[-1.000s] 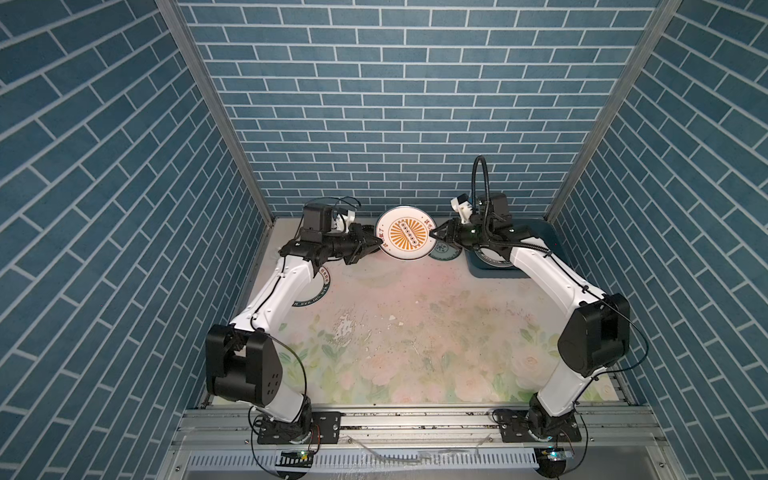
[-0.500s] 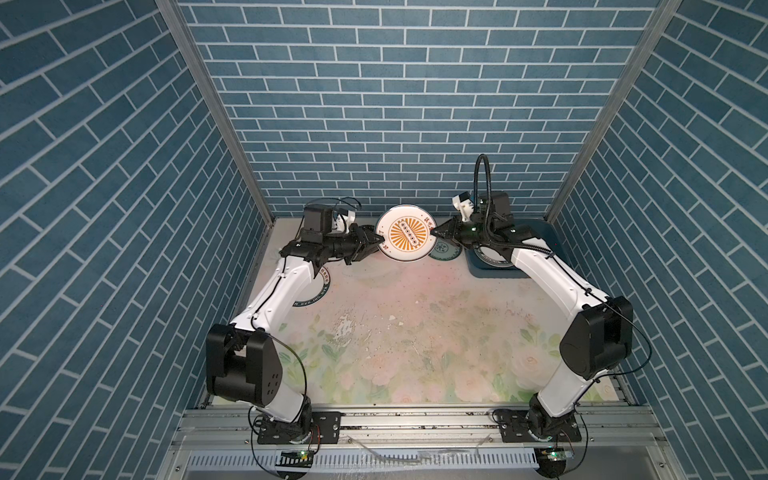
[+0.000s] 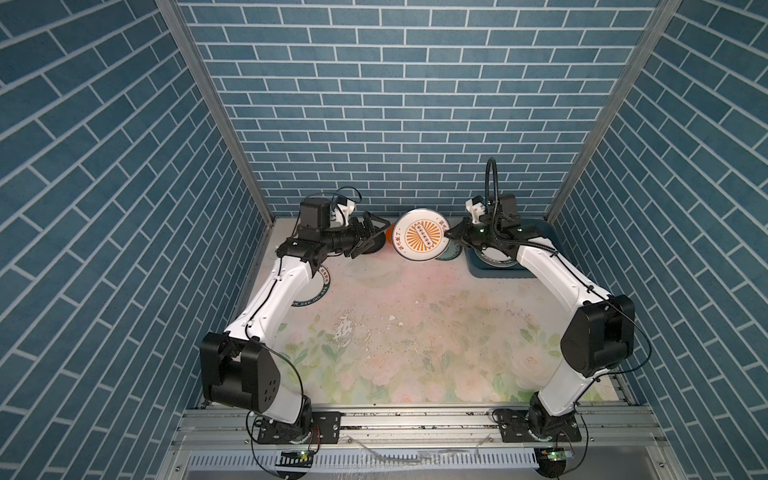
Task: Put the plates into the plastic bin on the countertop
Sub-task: 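Lower the sunburst plate into the teal bin with right gripper while left withdraws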
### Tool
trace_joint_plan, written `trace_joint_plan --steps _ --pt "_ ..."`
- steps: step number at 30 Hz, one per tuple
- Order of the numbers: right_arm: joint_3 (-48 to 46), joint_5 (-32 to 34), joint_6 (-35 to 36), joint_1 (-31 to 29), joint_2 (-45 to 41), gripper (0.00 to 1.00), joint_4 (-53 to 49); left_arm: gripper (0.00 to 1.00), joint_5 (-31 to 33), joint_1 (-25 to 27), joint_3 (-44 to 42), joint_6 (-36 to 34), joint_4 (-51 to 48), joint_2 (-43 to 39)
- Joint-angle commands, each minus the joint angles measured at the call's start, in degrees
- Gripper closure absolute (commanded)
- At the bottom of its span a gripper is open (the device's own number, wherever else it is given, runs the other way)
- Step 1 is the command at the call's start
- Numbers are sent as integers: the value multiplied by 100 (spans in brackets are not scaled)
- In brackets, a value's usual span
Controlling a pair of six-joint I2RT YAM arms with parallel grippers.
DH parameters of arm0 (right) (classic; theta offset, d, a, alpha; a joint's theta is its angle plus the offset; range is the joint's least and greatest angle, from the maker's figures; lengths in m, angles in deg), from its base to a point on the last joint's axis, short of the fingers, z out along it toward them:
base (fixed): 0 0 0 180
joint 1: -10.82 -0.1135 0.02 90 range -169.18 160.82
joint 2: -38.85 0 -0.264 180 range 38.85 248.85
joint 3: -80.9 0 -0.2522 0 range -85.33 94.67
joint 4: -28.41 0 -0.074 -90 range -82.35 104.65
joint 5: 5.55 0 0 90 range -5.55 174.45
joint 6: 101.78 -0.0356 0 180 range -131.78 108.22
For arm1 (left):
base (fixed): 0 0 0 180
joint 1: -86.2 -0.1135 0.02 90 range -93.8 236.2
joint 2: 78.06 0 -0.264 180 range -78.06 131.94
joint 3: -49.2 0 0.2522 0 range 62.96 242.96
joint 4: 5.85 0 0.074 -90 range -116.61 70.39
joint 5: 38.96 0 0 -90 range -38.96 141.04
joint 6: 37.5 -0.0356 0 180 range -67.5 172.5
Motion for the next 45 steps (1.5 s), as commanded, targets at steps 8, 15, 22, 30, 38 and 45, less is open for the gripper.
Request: trace_joint_plan --steps 8,15,22,30,38,45 --pt "-821 552 -273 1373 -328 100 405 0 103 913 612 -729 134 392" --pt "-1082 655 -454 2028 -97 100 936 0 421 1425 1440 -1522 -618 787" --pt "-945 607 -453 2395 345 100 1113 0 449 1769 1789 -1734 -745 1146" --pt "-735 545 -545 2713 872 100 1296 0 622 1848 1885 -1733 -828 1299" --pt "-457 705 -581 2718 1335 100 1264 0 994 1834 2010 -1894 -1122 1284" --pt "-44 977 -532 2709 1668 100 1037 0 1261 1802 1937 -1916 -1171 1183"
